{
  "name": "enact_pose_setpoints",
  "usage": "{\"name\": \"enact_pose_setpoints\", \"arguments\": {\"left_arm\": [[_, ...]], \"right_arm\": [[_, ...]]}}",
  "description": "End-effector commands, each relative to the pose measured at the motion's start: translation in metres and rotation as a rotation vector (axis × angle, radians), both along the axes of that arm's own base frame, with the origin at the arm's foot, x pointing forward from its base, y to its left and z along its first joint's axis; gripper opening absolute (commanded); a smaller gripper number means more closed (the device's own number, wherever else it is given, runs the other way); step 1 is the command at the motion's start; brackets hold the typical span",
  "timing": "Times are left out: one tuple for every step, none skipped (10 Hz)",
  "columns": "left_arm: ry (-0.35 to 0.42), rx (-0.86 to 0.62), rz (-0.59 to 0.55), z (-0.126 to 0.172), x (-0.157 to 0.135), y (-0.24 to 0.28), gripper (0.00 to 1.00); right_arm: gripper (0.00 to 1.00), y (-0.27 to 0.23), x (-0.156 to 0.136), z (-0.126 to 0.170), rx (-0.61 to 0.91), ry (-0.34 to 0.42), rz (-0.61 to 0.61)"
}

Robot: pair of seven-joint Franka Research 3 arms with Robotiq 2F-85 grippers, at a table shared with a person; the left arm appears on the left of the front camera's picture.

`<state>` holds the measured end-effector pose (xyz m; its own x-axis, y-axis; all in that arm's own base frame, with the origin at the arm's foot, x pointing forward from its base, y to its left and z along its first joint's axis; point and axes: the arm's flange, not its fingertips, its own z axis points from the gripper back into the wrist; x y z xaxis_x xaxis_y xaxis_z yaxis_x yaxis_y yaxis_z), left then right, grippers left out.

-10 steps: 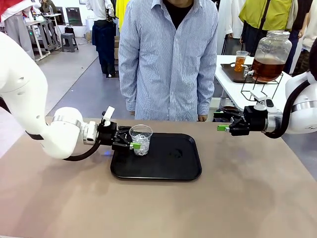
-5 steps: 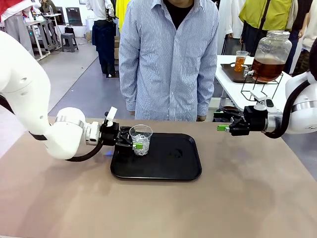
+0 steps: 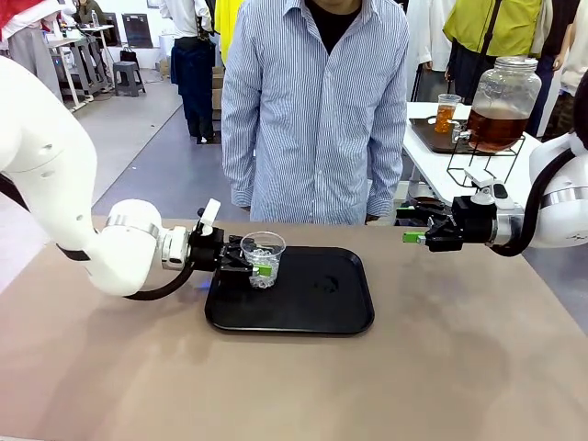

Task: Pour the drink into the iced cup.
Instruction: Pick up the iced cup indicated by the human and present it to them.

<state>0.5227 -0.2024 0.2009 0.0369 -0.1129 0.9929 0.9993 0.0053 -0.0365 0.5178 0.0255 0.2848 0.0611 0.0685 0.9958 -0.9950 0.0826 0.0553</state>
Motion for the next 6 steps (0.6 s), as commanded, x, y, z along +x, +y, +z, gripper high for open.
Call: {"name": "enact_pose_setpoints", "arguments": {"left_arm": [[-0.033, -0.014, 0.019, 0.004, -0.006, 0.000, 0.61], [-0.041, -0.014, 0.024, 0.007, -0.007, 0.000, 0.61], [-0.054, -0.015, 0.028, 0.014, -0.010, 0.001, 0.61], [-0.061, -0.016, 0.029, 0.024, -0.011, 0.001, 0.61], [-0.056, -0.027, 0.031, 0.042, -0.012, -0.002, 0.61], [-0.043, -0.018, 0.037, 0.063, -0.010, -0.007, 0.61]], "right_arm": [[1.00, 0.002, 0.002, 0.004, -0.002, 0.004, 0.006], [1.00, 0.002, 0.002, 0.004, -0.002, 0.004, 0.006], [1.00, 0.002, 0.002, 0.004, -0.002, 0.004, 0.006], [1.00, 0.002, 0.002, 0.004, -0.002, 0.004, 0.006], [1.00, 0.002, 0.002, 0.004, -0.002, 0.004, 0.006], [1.00, 0.002, 0.002, 0.004, -0.002, 0.004, 0.006]]}}
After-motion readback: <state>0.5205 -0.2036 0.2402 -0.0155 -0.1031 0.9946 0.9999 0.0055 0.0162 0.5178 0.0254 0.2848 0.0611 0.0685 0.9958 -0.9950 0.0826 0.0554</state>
